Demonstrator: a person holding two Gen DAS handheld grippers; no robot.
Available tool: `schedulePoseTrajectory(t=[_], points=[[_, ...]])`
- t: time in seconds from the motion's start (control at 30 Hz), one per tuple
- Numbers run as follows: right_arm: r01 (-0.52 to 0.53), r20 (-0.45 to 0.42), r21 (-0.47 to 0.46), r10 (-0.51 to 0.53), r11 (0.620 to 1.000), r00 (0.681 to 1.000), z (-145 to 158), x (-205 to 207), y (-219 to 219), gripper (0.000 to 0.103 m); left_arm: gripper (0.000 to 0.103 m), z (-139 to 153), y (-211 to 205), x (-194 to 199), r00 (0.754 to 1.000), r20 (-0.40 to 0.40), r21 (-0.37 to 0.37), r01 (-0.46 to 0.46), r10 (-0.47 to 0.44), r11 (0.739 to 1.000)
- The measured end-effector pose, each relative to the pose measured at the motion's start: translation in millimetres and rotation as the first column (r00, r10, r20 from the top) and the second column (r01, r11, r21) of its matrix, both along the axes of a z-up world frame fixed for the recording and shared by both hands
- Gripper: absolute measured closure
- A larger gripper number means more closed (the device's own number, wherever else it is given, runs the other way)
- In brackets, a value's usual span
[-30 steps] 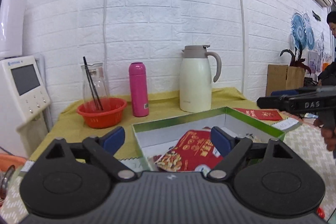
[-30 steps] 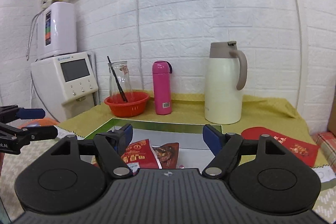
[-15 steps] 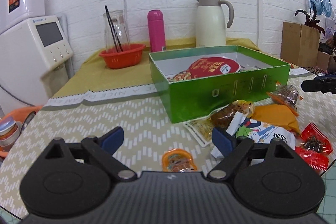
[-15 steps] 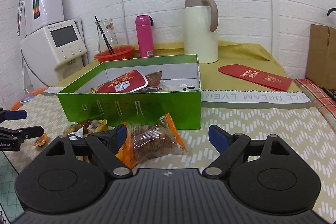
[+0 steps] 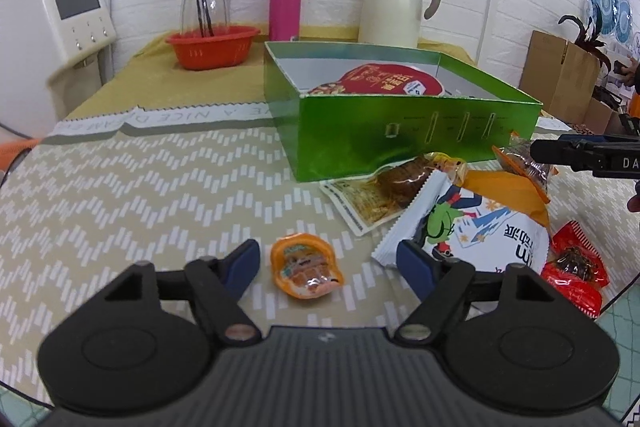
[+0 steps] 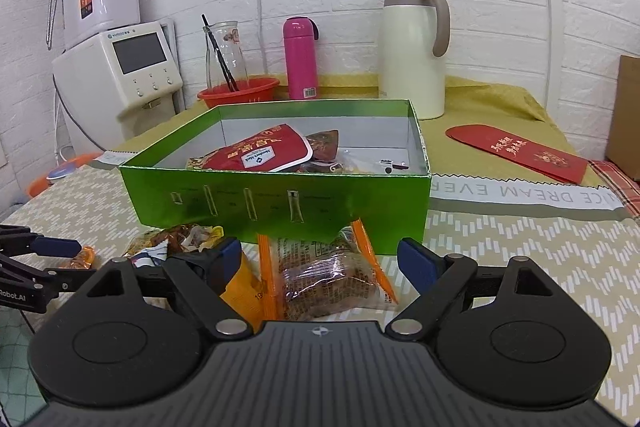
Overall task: Organize snacks
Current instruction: 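Reach the left gripper to the small orange cup snack while right reaches the jerky pack, then grasp the orange cup with left gripper while right grasps the clear jerky pack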
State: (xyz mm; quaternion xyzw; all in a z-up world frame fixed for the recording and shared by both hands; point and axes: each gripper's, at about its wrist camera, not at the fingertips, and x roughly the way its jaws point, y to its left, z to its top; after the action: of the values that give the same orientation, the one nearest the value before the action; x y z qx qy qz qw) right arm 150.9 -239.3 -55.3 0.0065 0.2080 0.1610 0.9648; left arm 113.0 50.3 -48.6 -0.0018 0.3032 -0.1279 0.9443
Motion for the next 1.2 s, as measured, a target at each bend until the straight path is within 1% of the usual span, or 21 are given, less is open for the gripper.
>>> schedulePoseTrajectory(t=[0.07, 0.13, 0.2, 0.23, 0.3, 0.37, 0.4, 0.47, 0.53, 0.6, 0.63, 0.67, 0.7, 0.8, 0.87, 0.97, 1.1, 1.2], points=[[-0.005, -0.018, 0.003, 0.005, 1.000, 1.000, -2, 6, 2, 0.000, 0.027, -1, -1, -1, 1.000, -0.005, 0.008, -0.001, 0.001, 1.000], [-0.010, -0.033, 0.001, 0.010, 1.000, 0.999, -5, 9, 4, 0.000, 0.026, -1, -2, -2, 1.000, -0.005, 0.018, -0.004, 0.005, 1.000], [-0.007, -0.043, -0.009, 0.007, 1.000, 0.999, -8, 11, 7, 0.000, 0.010, -2, -3, 0, 1.000, -0.020, 0.035, -0.011, 0.012, 0.999], [-0.002, -0.046, -0.015, 0.001, 1.000, 0.999, -10, 12, 8, 0.000, 0.007, -4, -3, 2, 0.999, -0.034, 0.038, -0.009, 0.010, 0.999], [0.002, -0.054, -0.029, -0.004, 1.000, 0.999, -11, 15, 10, 0.000, 0.008, -6, -7, 1, 1.000, -0.026, 0.076, -0.001, 0.003, 0.997], [-0.006, -0.049, -0.027, 0.005, 1.000, 0.999, -12, 16, 9, 0.000, 0.011, -5, -7, 1, 1.000, -0.022, 0.065, 0.013, -0.011, 0.998], [-0.008, -0.051, -0.023, 0.006, 1.000, 0.999, -12, 16, 9, 0.000, 0.015, -5, -7, 0, 1.000, -0.018, 0.064, 0.015, -0.014, 0.998], [-0.008, -0.055, -0.018, 0.007, 1.000, 0.998, -12, 17, 8, 0.000, 0.028, -4, -6, 0, 1.000, -0.008, 0.055, 0.010, -0.010, 0.998], [-0.017, -0.044, -0.011, 0.017, 1.000, 0.999, -11, 15, 6, 0.000, 0.038, -3, -5, 0, 1.000, -0.001, 0.048, 0.009, -0.009, 0.999], [-0.012, -0.031, -0.031, 0.011, 0.999, 0.999, -10, 13, 7, 0.000, 0.059, -2, -5, -1, 1.000, 0.010, 0.047, 0.008, -0.008, 0.999], [-0.011, -0.026, -0.043, 0.009, 0.999, 1.000, -10, 12, 8, 0.000, 0.063, -2, -5, -1, 1.000, 0.013, 0.050, 0.005, -0.006, 0.999], [-0.007, -0.020, -0.051, 0.006, 0.999, 1.000, -10, 11, 9, 0.000, 0.073, -1, -5, -2, 1.000, 0.016, 0.049, 0.006, -0.006, 0.999], [-0.004, -0.018, -0.054, 0.003, 0.999, 1.000, -10, 10, 10, 0.001, 0.077, -1, -6, -2, 1.000, 0.017, 0.049, 0.004, -0.005, 0.999], [0.013, -0.011, -0.033, -0.013, 0.999, 1.000, -8, 5, 6, 0.001, 0.077, 0, -4, -3, 1.000, 0.016, 0.046, -0.004, 0.003, 0.999], [0.023, 0.009, -0.011, -0.023, 1.000, 1.000, -4, -1, 3, 0.002, 0.076, 1, -3, -3, 1.000, 0.013, 0.043, -0.009, 0.009, 0.999], [0.039, 0.050, -0.007, -0.038, 0.999, 0.998, 3, -12, 3, 0.002, 0.076, 5, -1, -6, 0.999, 0.026, 0.035, -0.019, 0.018, 0.999], [0.054, 0.115, -0.038, -0.049, 0.998, 0.992, 13, -29, 9, 0.002, 0.076, 20, -1, -13, 0.998, 0.062, 0.003, -0.028, 0.027, 1.000], [0.059, 0.127, -0.079, -0.048, 0.995, 0.991, 18, -37, 20, 0.003, 0.076, 27, -9, -15, 0.997, 0.077, 0.000, -0.012, 0.012, 1.000]])
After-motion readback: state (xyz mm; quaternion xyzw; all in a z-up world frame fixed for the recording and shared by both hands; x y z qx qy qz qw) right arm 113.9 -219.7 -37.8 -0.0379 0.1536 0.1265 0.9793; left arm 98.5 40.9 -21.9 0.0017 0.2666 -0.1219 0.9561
